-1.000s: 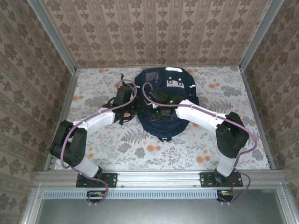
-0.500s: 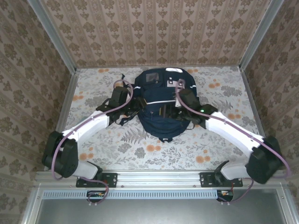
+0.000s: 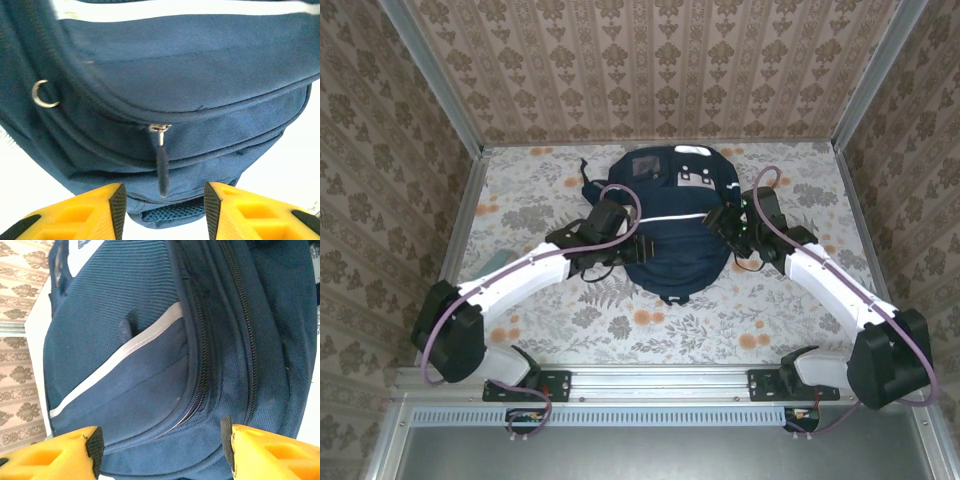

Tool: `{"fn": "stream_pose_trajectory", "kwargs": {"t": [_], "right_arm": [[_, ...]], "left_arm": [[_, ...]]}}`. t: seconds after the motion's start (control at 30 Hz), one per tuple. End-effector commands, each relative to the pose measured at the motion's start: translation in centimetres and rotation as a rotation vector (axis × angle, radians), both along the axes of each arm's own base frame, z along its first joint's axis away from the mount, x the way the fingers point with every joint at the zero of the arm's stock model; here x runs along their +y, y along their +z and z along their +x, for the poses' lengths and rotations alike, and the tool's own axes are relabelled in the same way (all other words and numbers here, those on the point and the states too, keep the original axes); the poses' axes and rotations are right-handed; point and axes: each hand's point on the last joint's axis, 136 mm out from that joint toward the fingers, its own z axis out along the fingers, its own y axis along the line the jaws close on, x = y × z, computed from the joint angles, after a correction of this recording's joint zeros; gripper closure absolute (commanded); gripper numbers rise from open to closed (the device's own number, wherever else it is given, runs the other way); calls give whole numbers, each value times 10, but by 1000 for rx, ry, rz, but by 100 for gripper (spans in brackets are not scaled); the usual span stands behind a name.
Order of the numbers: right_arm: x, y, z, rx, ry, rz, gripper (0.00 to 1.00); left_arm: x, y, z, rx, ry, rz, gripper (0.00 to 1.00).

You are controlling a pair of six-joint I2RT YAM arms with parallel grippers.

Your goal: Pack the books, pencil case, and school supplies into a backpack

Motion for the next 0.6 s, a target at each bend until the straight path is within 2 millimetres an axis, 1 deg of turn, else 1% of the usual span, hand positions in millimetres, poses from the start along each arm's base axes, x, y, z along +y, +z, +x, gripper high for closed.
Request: {"fn": "stream_pose_trajectory", "kwargs": {"t": [0.0,0.1,0.2,0.23,0.3,0.43,0.57], "right_arm": [[3,6,15,13,-57,66,36],[7,3,22,13,-54,75,41],[10,5,27,7,-46,75,46],[10,4,27,8,-44,75,47],[11,6,29,4,-37,77,56],[13,7,29,3,-30,82,67],[12,10,28,3,-31,79,71]], "left_arm": [[-5,4,6,-41,-53,49,55],[-13,1,8,-29,-77,49,58],[-18,0,10,-25,-88,45,61],[-19,-1,10,-20,-92,46,61],[-21,-4,11,-11,-96,49,62],[-25,-7,13,-3,-90,47,66],[-23,-7,19,-17,-64,57,70]]}}
